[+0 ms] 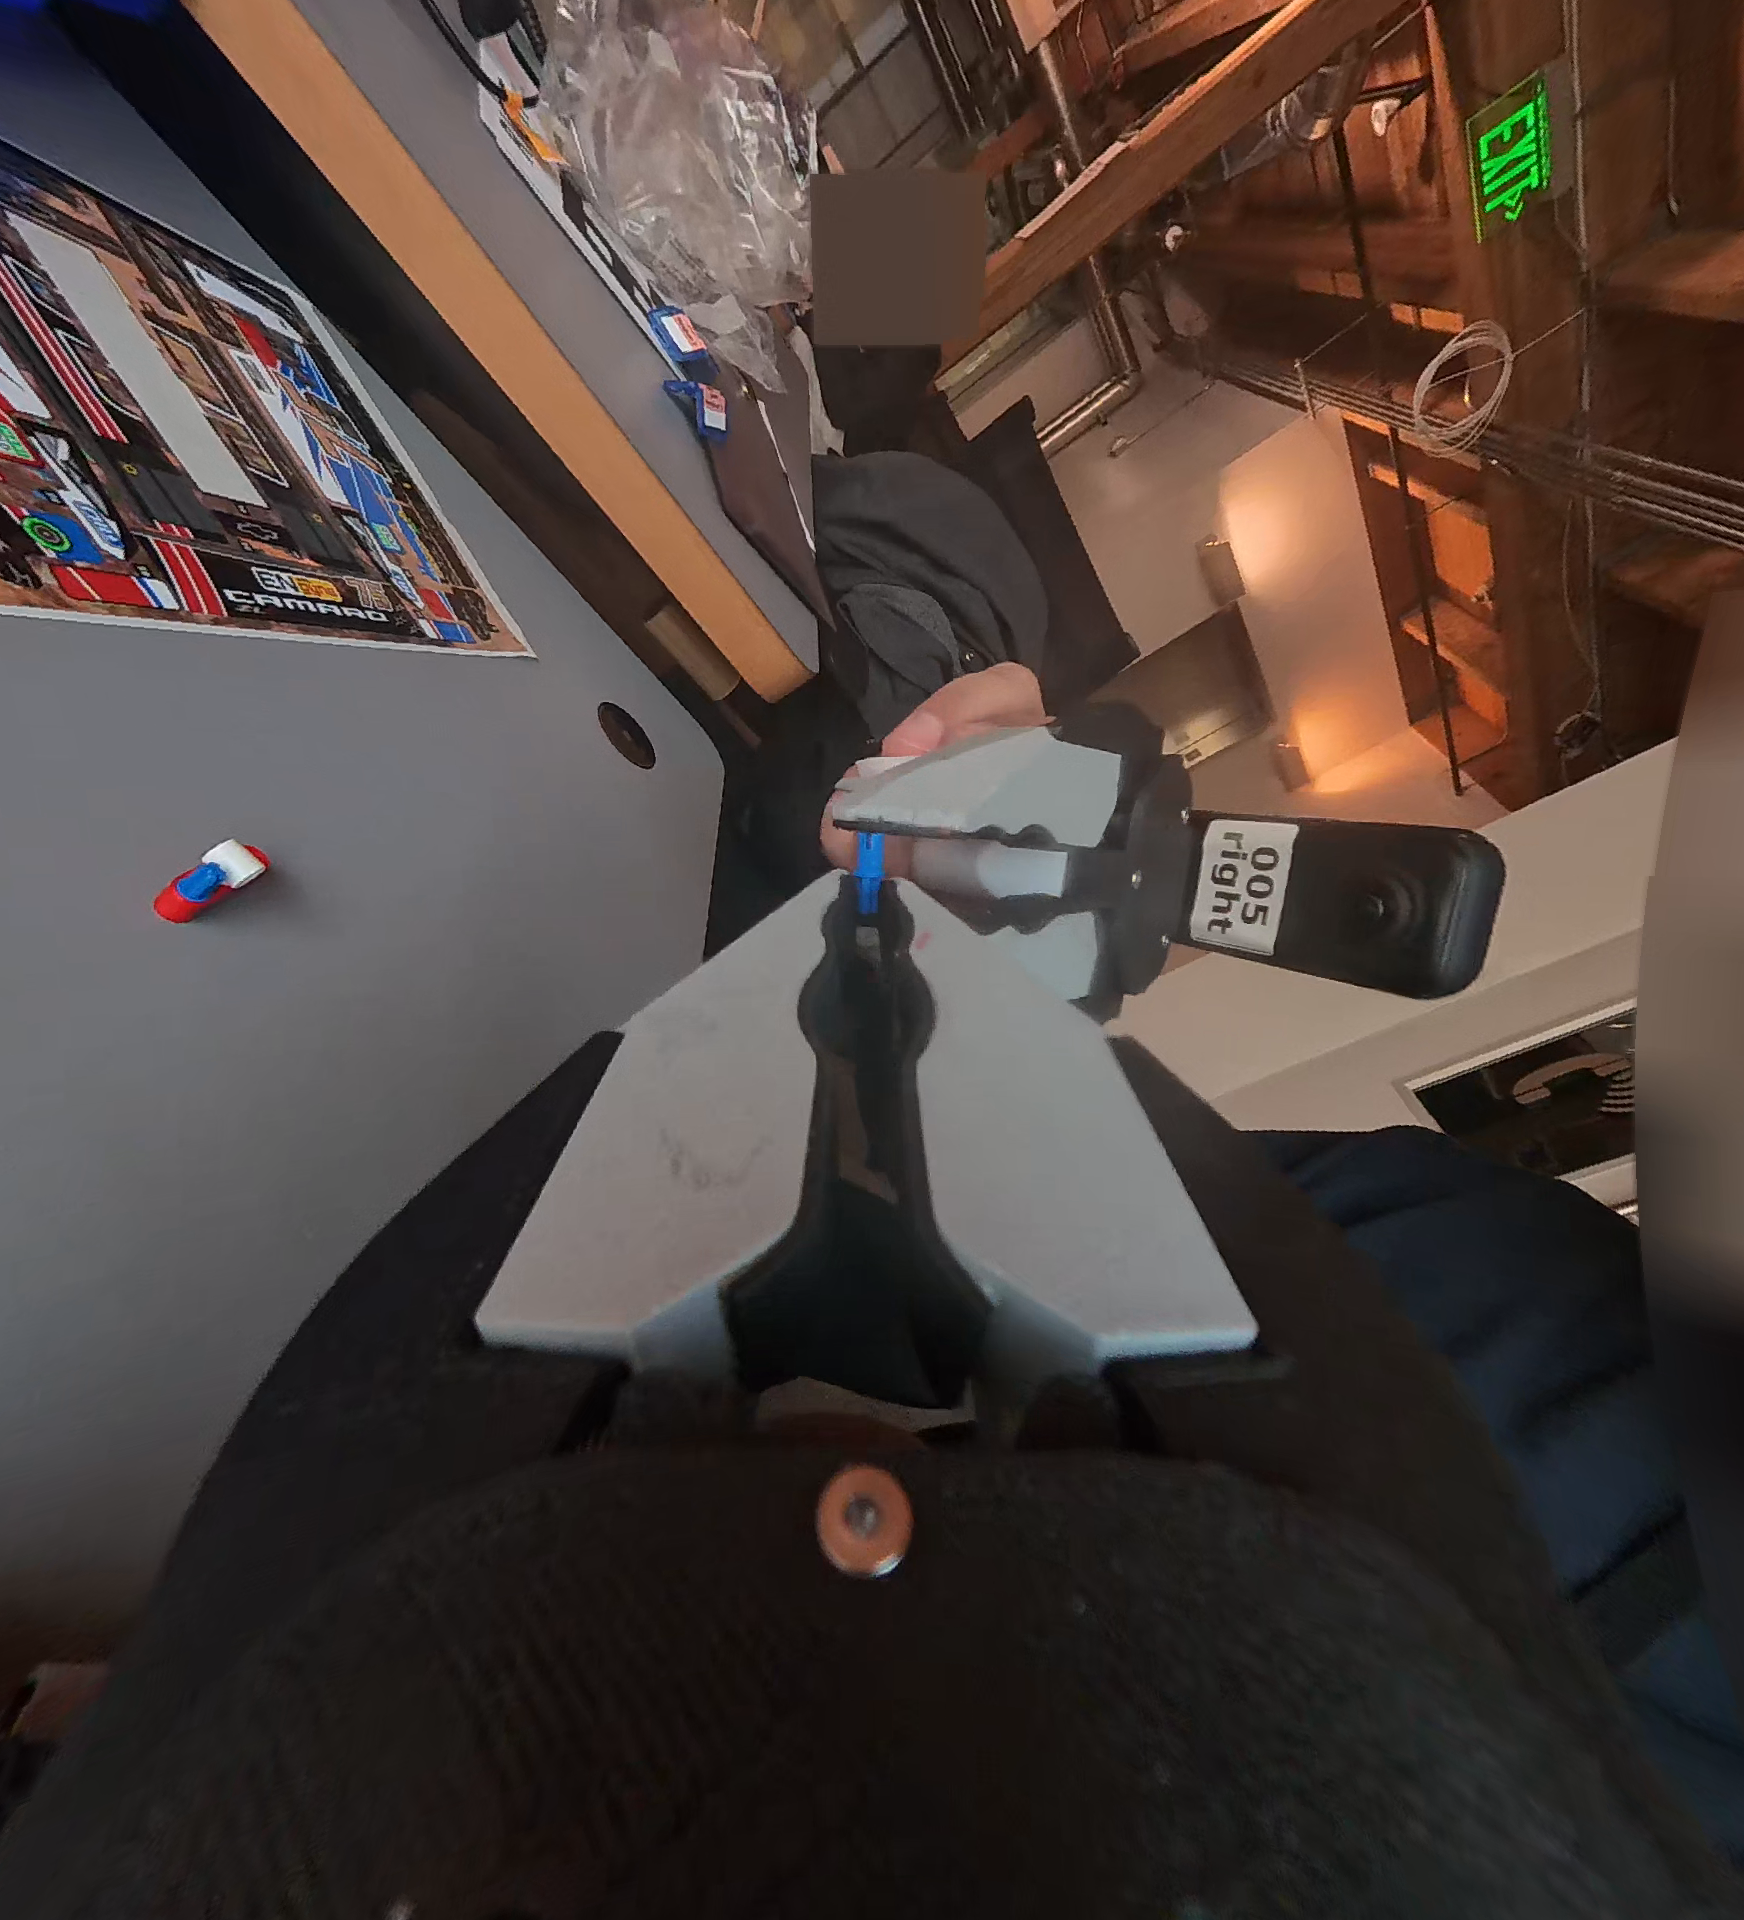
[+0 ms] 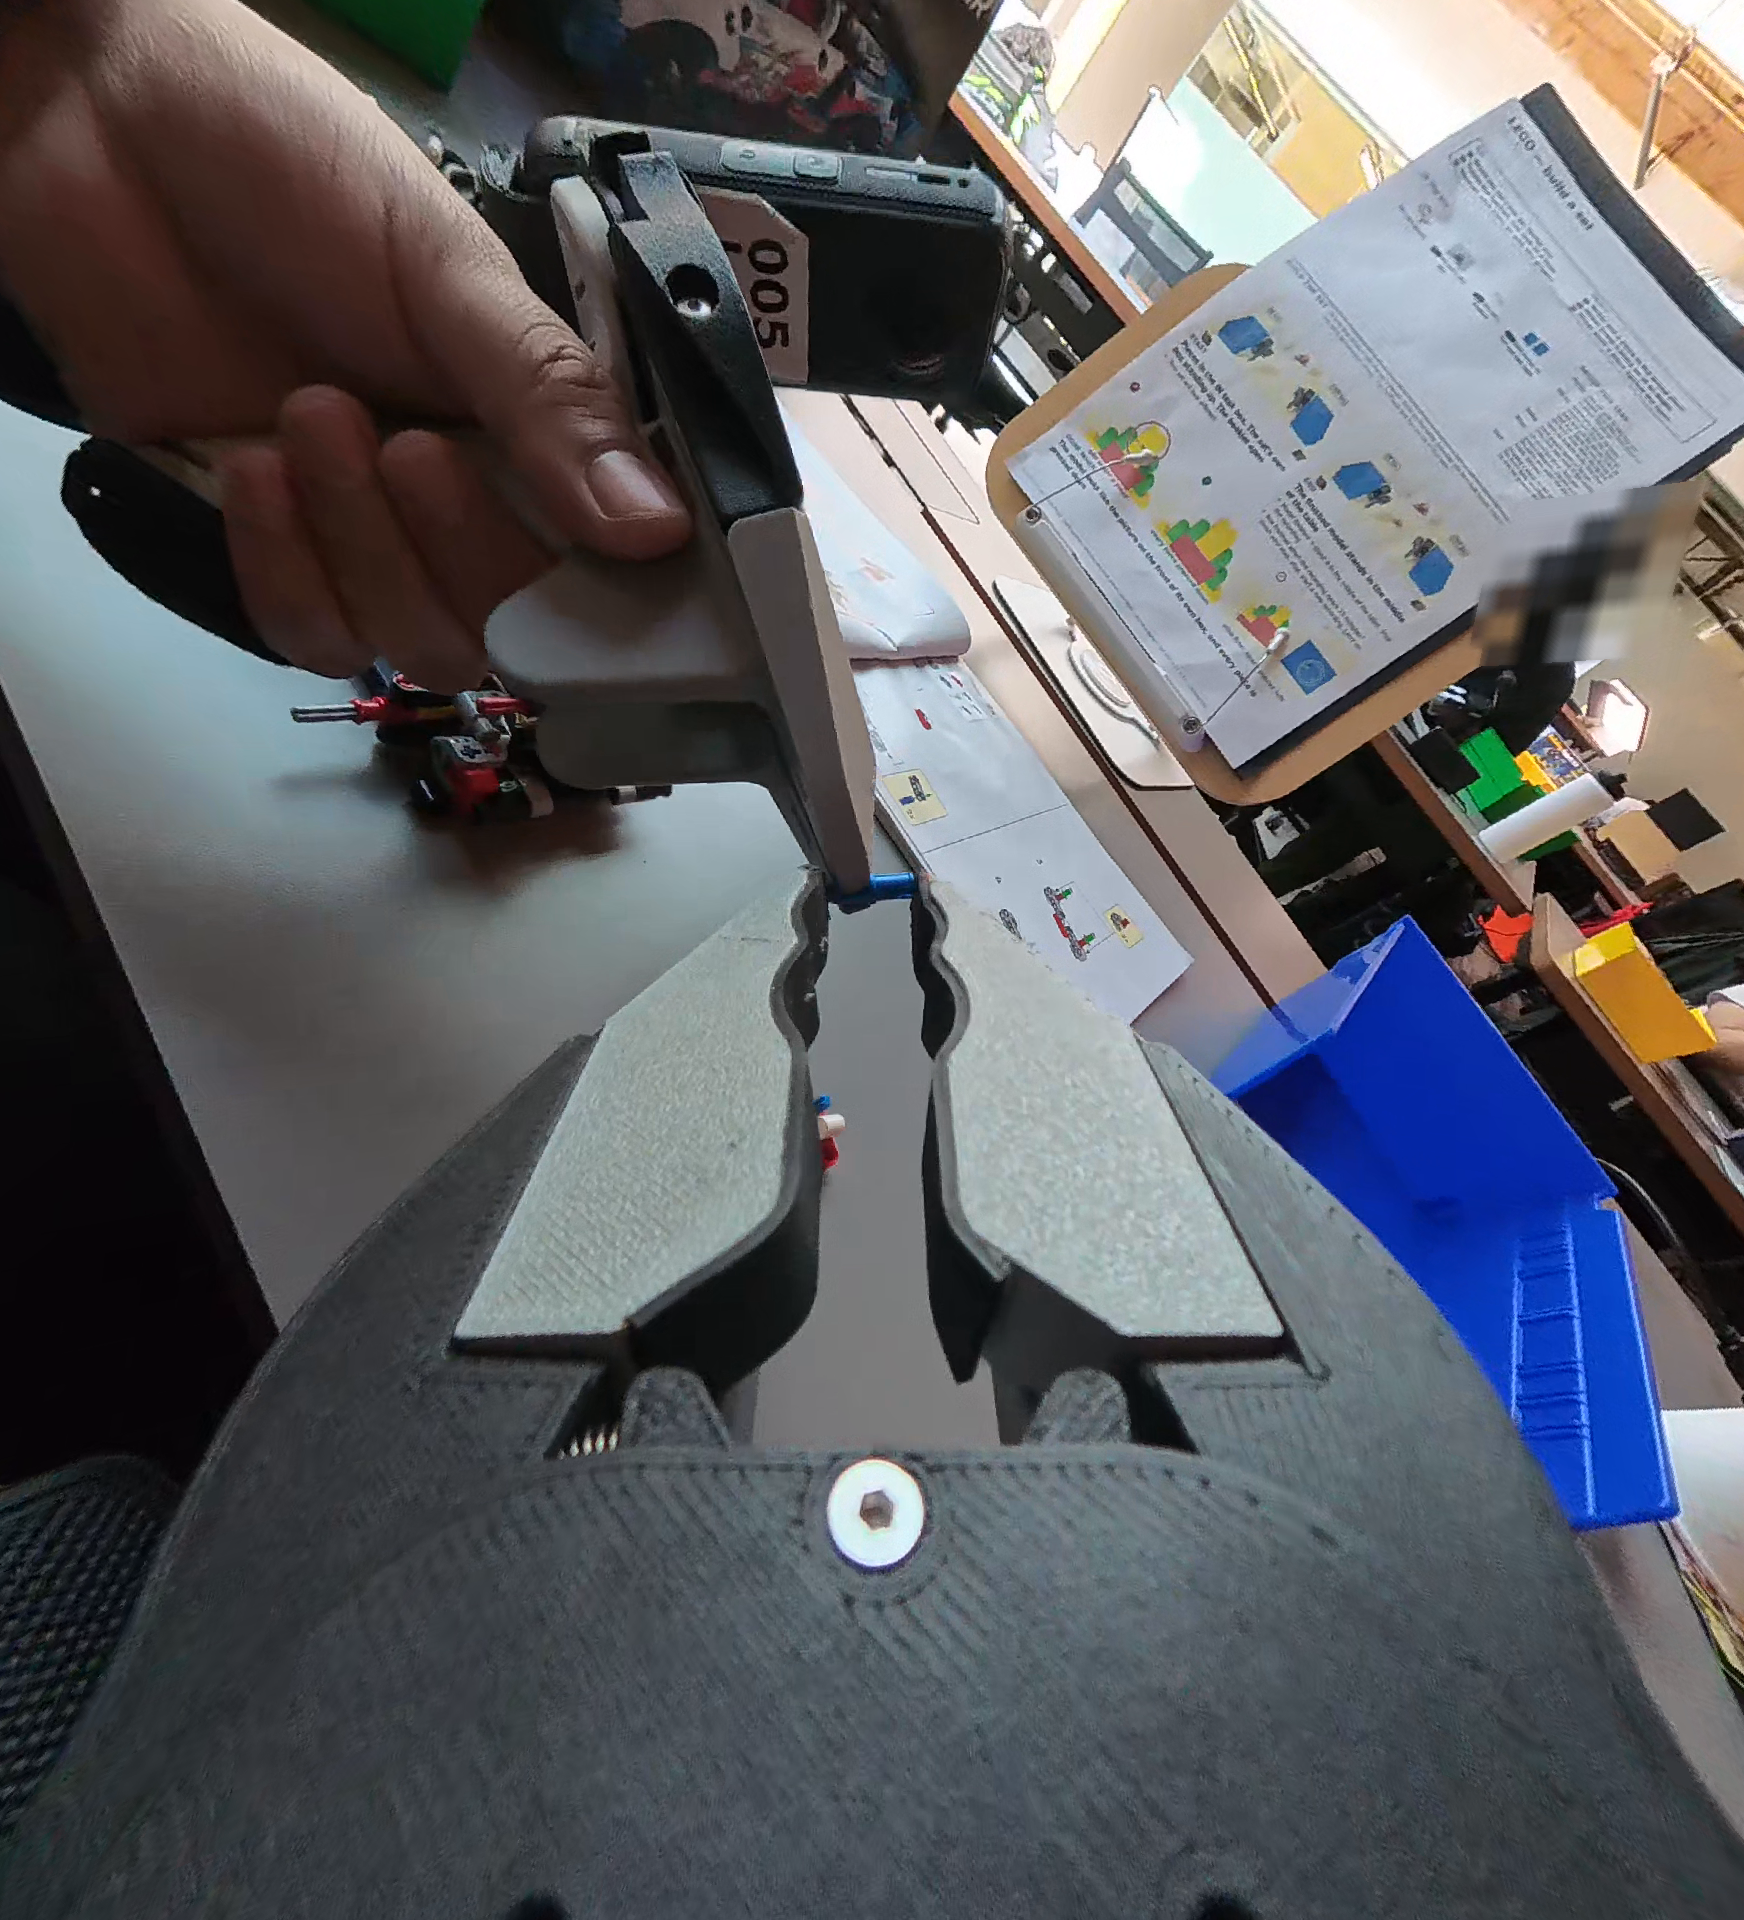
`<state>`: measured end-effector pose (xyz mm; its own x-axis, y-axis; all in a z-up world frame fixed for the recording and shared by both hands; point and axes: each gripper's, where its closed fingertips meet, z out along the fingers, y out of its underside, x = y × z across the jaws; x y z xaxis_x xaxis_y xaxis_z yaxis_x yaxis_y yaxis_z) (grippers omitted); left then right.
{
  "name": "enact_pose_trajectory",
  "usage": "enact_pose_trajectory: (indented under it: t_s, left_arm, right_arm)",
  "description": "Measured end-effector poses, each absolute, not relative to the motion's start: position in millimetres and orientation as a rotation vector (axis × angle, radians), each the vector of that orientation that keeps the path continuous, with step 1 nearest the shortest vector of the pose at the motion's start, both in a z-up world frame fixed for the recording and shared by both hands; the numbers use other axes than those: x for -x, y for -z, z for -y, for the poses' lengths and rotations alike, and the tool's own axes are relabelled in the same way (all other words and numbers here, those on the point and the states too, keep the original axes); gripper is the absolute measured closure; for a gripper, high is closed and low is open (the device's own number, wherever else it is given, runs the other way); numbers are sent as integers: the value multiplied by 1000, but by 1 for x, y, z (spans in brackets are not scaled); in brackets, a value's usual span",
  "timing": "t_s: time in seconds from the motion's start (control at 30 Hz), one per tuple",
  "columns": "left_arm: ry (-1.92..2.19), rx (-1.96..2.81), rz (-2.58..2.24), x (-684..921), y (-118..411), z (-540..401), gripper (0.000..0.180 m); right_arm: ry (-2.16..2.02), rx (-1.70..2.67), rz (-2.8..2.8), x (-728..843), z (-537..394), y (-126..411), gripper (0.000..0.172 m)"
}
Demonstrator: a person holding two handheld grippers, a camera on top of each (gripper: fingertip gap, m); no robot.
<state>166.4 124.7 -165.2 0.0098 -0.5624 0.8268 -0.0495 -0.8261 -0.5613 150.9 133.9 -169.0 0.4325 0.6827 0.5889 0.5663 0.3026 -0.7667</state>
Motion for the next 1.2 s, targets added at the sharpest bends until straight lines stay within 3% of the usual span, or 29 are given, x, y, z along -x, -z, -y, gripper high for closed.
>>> enact_pose_trajectory:
  t_s: [0.13, 0.2, 0.37, 0.5, 0.67, 1.2]
  left_arm:
    - [1768, 1877, -734, -163, 167, -125, 178]
    - [1537, 1842, -863, -157, 170, -133, 160]
    - [637, 1355, -1431, -142, 172, -133, 170]
    - [356, 1075, -1677, -152, 173, -111, 167]
    - [226, 927, -1795, -163, 179, -103, 170]
    - [390, 1178, -1676, -184, 192, -117, 179]
  right_arm:
    - [-157, 1371, 1216, -149, -135, 170, 159]
    - [-244, 1415, 1194, -148, -136, 175, 159]
    - [-986, 1541, 1168, -144, -115, 183, 159]
    - [-1492, 1543, 1108, -152, -104, 177, 159]
    - [-1784, 1533, 1041, -152, -95, 173, 159]
    - [-1937, 1614, 812, -167, -112, 185, 158]
